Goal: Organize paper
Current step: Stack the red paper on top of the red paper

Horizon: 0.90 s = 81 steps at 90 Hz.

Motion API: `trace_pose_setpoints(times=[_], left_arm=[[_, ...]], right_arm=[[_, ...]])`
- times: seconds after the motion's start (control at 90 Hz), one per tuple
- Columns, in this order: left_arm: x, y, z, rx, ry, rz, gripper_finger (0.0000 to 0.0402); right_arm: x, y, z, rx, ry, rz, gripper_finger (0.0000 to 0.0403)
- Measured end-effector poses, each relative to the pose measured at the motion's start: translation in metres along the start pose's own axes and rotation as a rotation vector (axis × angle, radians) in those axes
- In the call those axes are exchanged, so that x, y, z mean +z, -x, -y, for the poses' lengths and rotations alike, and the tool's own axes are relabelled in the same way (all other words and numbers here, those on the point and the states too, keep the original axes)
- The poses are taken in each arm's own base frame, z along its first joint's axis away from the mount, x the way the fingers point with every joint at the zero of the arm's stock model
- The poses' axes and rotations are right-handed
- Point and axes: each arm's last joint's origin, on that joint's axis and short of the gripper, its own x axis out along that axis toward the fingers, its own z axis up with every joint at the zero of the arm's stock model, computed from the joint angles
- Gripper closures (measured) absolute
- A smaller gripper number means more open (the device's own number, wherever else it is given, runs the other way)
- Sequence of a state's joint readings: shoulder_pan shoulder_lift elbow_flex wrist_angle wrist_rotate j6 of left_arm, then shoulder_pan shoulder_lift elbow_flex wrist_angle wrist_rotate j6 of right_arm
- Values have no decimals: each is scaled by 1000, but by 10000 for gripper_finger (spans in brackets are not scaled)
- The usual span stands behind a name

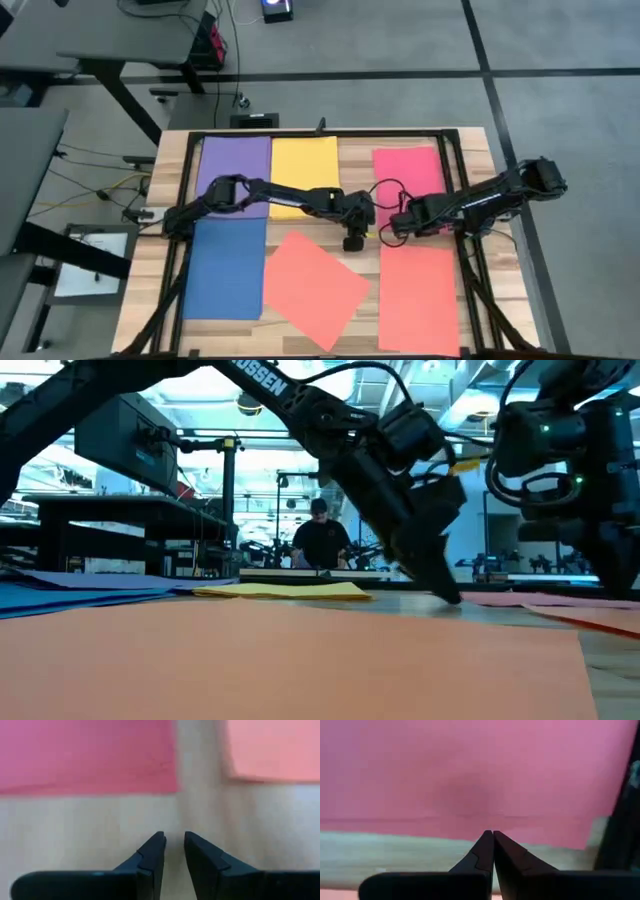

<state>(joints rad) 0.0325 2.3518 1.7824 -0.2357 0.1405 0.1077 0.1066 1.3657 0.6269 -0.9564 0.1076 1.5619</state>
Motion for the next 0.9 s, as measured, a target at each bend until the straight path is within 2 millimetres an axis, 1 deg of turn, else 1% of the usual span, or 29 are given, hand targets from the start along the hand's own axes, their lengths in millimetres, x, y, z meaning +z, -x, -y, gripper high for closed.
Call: trace_pose_setpoints(times=[0.078, 0.144, 0.211, 0.278, 0.411, 0.644, 0.9], left_arm=[[9, 1, 2, 10, 9, 75, 343], [11, 3, 0, 30, 21, 93, 350], [7, -5, -4, 71, 30, 93, 360], [-3, -11, -8, 79, 42, 37, 369], [-7, -17, -8, 76, 63, 28, 384], [-9, -24, -9, 52, 60, 55, 400], [-9, -24, -8, 52, 58, 63, 401]], right_arm=[[3, -3, -1, 21, -15, 20, 403], [4, -6, -1, 29, -13, 27, 403], [6, -8, -1, 43, 0, 28, 403], [6, -8, -1, 42, 7, 27, 403], [7, -8, -1, 46, 9, 27, 403], [7, -12, -5, 107, 4, 38, 403], [7, -11, -8, 129, 23, 36, 403]])
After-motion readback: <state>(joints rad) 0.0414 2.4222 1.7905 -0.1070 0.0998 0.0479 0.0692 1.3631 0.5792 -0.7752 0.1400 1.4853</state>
